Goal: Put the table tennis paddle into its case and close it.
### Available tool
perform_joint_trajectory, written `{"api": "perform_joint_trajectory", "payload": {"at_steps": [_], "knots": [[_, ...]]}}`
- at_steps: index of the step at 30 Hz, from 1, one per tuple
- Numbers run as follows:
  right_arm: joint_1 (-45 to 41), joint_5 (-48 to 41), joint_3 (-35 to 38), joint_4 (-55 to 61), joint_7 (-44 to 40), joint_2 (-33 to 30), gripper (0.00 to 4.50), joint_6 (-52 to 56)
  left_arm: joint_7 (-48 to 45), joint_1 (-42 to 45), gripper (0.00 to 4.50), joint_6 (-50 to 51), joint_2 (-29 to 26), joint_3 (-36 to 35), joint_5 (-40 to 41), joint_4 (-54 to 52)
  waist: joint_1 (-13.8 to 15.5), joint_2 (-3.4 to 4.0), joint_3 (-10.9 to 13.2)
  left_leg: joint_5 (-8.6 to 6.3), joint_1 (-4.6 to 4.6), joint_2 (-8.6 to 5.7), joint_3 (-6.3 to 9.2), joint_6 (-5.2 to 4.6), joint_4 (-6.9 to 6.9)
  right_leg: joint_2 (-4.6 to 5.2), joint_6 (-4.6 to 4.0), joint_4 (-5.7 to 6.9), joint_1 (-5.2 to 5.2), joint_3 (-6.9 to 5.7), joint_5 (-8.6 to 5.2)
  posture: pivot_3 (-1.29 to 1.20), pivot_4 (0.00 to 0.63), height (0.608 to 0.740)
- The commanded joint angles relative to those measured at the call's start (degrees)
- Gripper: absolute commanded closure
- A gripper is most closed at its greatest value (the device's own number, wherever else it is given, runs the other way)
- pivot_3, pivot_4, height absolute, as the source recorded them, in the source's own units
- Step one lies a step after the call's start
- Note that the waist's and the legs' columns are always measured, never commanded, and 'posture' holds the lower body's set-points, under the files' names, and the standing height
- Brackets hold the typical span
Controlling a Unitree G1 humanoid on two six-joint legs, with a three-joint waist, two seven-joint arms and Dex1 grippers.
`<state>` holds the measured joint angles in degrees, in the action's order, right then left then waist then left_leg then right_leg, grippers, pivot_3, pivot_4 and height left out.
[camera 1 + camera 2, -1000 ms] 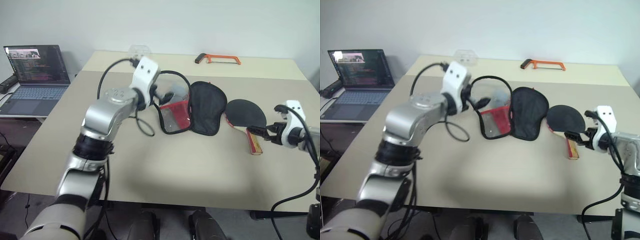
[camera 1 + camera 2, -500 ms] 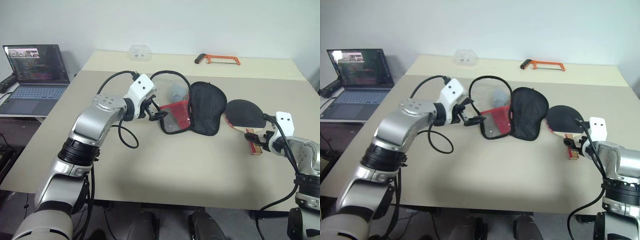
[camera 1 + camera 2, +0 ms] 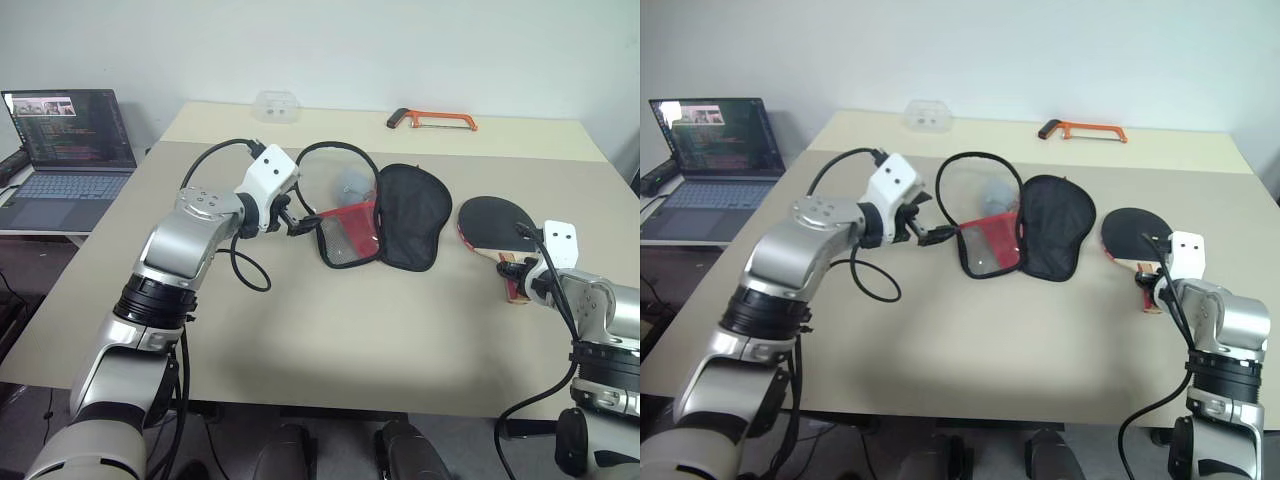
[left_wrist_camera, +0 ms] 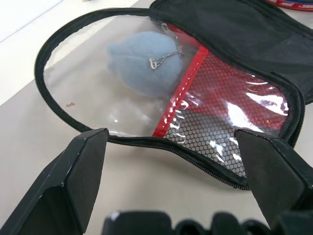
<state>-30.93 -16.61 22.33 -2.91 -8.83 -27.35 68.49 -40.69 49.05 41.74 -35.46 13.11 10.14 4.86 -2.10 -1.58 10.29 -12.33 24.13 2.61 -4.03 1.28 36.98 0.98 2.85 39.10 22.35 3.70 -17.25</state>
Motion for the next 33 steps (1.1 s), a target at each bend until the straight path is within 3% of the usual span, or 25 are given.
{"api": "perform_joint_trajectory", "payload": {"at_steps": [1, 8, 13, 21, 33], "knots": [[-5.4, -0.1, 4.0, 2.3, 1.9, -2.4, 3.44, -1.2, 0.1, 1.4, 0.00, -1.4, 0.1, -2.1, -0.8, -0.7, 0.0, 0.01, 0.0, 0.00, 0.03, 0.01, 0.00, 0.00, -0.01, 0.00, 0.00, 0.00, 0.04, 0.00, 0.00, 0.00, 0.150, 0.740], [-14.5, -0.8, 3.8, 7.1, 6.4, 0.7, 3.44, 3.1, -0.1, 1.8, 0.00, -2.3, -0.2, -2.7, -1.8, 0.8, 0.1, 0.02, 0.0, 0.06, 0.76, 0.03, -0.07, 0.09, 0.02, 0.00, -0.02, 0.21, 0.94, 0.08, 0.00, 0.00, 0.150, 0.740], [-20.0, -0.6, 3.0, 9.8, 12.5, 11.8, 3.44, 5.4, 0.2, 1.9, 0.00, -2.4, 0.2, -2.8, -2.4, 1.3, -0.2, 0.02, 0.0, 0.04, 0.76, 0.06, -0.15, 0.06, 0.02, -0.03, -0.05, 0.41, 1.06, 0.17, -0.02, 0.00, 0.150, 0.740], [-25.1, 1.6, 2.8, 0.8, 21.6, 25.2, 3.44, -3.3, 0.3, 0.9, 0.00, -1.1, 1.2, -2.8, -2.9, -0.6, 0.3, 0.02, 0.0, 0.04, 0.79, 0.07, -0.15, 0.03, 0.04, 0.06, -0.06, 0.53, 1.13, 0.12, -0.02, 0.00, 0.150, 0.740], [-26.6, 0.1, 4.1, -8.8, 23.6, 29.4, 3.44, -10.8, 1.4, -0.8, 0.00, 1.1, 0.7, -3.7, -3.2, -3.2, 0.1, 0.02, 0.0, 0.04, 0.80, 0.09, -0.20, 0.04, 0.02, 0.06, -0.07, 0.57, 1.18, 0.14, -0.02, 0.00, 0.150, 0.740]]}}
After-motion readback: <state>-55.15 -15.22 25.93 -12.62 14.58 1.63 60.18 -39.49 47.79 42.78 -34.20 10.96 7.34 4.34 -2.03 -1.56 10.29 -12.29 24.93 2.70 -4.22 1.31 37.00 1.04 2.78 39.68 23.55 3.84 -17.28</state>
